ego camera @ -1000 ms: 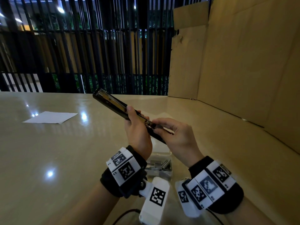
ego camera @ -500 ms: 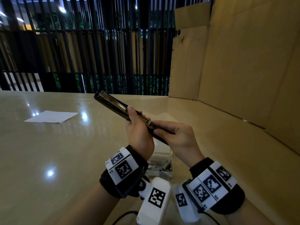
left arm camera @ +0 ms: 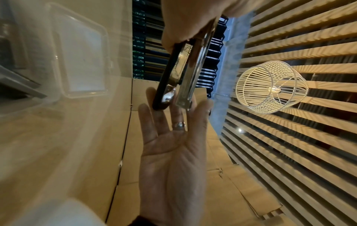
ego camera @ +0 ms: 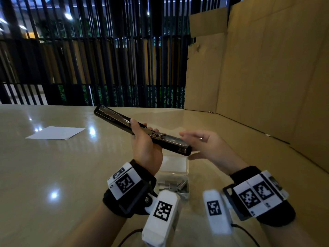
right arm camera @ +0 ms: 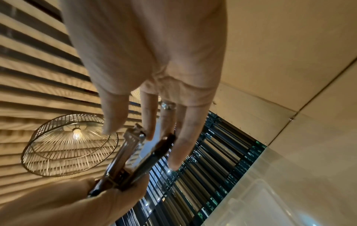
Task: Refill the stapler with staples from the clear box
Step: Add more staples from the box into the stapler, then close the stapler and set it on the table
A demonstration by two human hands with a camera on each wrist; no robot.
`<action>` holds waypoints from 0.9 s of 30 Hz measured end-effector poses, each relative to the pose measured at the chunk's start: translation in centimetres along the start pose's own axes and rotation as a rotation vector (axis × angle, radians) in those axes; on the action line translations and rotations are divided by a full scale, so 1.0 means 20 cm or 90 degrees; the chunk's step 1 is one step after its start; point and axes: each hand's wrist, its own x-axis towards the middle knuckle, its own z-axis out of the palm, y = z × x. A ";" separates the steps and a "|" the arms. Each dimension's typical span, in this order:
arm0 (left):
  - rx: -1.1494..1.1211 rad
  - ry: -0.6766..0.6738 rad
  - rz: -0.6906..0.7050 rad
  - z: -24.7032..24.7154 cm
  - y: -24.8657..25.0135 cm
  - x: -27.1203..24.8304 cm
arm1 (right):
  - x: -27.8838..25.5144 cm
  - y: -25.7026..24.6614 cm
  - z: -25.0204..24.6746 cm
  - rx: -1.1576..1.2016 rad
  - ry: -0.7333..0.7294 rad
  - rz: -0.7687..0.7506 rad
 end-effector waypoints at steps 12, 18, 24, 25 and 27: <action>0.077 -0.059 0.021 0.00 -0.03 -0.02 | 0.02 0.04 0.03 -0.005 -0.003 -0.039; 0.138 -0.121 0.026 0.00 -0.02 -0.02 | 0.02 0.04 0.04 0.041 0.031 -0.028; 0.170 -0.155 -0.009 -0.03 -0.02 0.00 | 0.02 0.02 0.03 0.132 0.057 -0.010; 0.167 -0.161 -0.008 -0.03 -0.02 -0.01 | 0.02 0.02 0.02 0.151 0.060 -0.009; 0.168 -0.165 -0.009 -0.02 -0.02 -0.02 | 0.02 0.01 0.02 0.189 0.072 -0.003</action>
